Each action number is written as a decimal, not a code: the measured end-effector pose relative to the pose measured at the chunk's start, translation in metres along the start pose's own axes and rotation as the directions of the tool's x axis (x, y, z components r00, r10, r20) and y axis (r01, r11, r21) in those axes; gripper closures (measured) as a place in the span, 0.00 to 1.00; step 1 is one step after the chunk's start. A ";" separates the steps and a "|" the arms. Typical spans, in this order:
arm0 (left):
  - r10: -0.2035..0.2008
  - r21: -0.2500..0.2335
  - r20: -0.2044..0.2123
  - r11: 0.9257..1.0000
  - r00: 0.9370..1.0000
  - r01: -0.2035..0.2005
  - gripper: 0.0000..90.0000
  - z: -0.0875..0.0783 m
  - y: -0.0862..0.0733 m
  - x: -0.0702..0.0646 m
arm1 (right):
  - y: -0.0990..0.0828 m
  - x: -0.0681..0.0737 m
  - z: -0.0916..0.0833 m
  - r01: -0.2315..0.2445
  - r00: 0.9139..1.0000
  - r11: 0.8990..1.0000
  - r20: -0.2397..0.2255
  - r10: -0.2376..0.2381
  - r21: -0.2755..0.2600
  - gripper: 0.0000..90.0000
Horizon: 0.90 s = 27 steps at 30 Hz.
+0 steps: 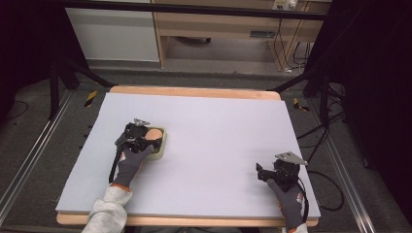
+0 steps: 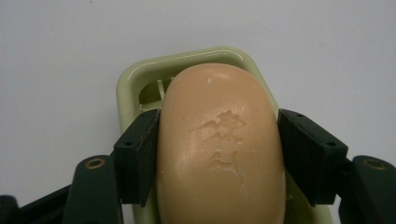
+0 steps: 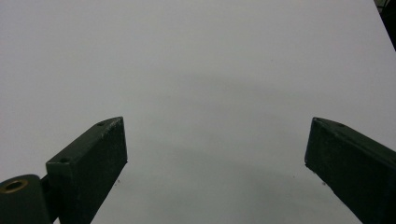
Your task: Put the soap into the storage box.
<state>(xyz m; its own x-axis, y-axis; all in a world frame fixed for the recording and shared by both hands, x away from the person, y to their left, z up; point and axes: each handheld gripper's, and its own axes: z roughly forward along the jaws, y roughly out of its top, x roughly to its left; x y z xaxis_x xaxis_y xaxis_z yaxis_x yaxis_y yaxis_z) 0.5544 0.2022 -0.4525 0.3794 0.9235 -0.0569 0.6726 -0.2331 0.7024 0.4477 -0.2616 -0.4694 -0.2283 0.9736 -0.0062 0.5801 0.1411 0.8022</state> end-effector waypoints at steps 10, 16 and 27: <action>0.001 -0.067 0.028 0.998 1.000 0.001 0.26 -0.020 0.003 -0.002 | 0.000 -0.001 -0.001 -0.002 1.000 1.000 0.006 0.002 0.001 0.06; 0.023 -0.108 0.056 0.994 0.998 -0.017 0.21 -0.038 -0.001 -0.003 | 0.000 -0.003 -0.001 -0.009 1.000 1.000 0.016 0.009 0.000 0.06; 0.028 -0.136 0.080 0.991 0.996 -0.017 0.20 -0.062 -0.031 0.007 | -0.002 -0.009 -0.003 -0.015 0.999 1.000 0.038 0.015 0.000 0.06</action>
<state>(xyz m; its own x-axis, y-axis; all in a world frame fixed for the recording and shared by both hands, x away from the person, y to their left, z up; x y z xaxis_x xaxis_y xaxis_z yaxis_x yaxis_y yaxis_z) 0.4966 0.2346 -0.4309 0.4472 0.8895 -0.0938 0.5736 -0.2047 0.7931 0.4461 -0.2712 -0.4695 -0.1896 0.9817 -0.0167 0.5832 0.1263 0.8024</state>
